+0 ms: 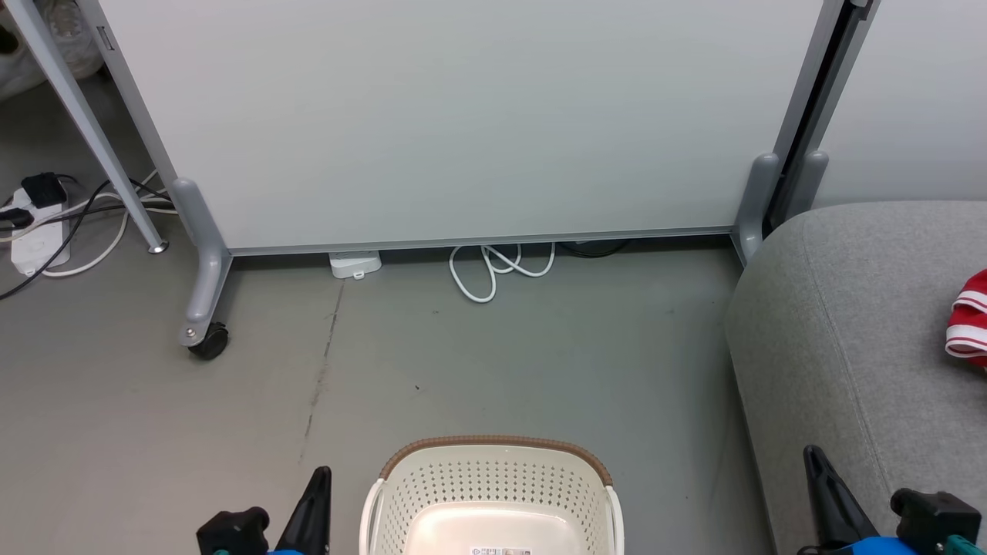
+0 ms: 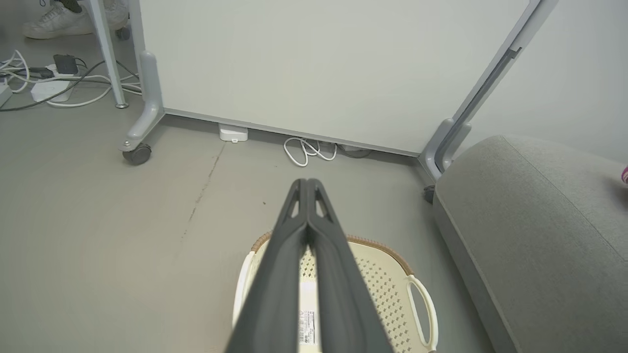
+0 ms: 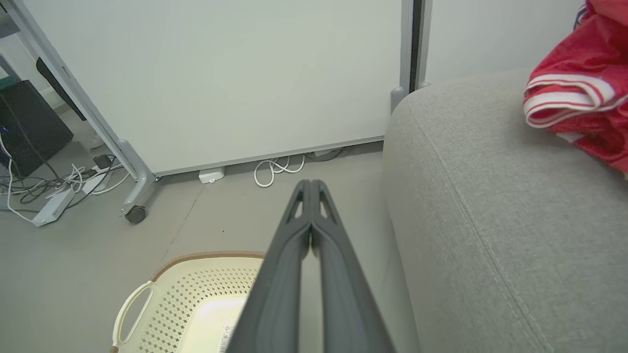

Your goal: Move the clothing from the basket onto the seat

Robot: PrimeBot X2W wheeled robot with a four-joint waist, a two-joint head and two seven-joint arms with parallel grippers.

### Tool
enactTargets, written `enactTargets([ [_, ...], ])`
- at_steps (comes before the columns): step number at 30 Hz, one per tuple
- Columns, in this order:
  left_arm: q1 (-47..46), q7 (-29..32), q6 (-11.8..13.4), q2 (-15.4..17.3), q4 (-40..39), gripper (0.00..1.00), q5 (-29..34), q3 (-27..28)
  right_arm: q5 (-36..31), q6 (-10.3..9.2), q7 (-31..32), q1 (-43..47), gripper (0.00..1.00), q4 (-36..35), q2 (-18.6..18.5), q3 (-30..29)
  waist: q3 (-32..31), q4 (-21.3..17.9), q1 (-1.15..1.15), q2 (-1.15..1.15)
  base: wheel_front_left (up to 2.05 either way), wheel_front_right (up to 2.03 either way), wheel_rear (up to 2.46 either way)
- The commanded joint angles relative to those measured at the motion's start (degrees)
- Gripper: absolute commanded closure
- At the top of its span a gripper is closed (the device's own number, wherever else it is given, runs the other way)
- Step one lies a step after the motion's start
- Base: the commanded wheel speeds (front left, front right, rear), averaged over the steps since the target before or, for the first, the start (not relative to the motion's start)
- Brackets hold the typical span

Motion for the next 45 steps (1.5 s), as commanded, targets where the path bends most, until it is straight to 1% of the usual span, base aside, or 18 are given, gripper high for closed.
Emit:
enactTargets([
  [1, -1.4, 0.6, 0.0, 0.0, -1.5, 1.00, -2.5, 0.9, 2.9, 0.00, 0.5, -1.1, 1.00, -0.8, -0.2, -0.2, 0.0, -0.1, 0.00, 0.00, 0.00, 0.00, 0.00],
  [21, -2.6, 5.7, 0.0, -0.5, -5.5, 1.00, -20.4, 5.2, 23.5, 0.01, 3.8, -3.8, 1.00, -0.6, -0.3, -0.2, 0.3, -1.0, 0.00, 0.00, 0.00, 0.00, 0.00],
  [45, -3.8, 10.6, -0.1, -1.0, -9.3, 1.00, -37.2, 9.3, 42.6, 0.01, 7.2, -6.5, 1.00, -0.2, -0.4, -0.2, 0.7, -2.2, 0.00, 0.00, 0.00, 0.00, 0.00],
])
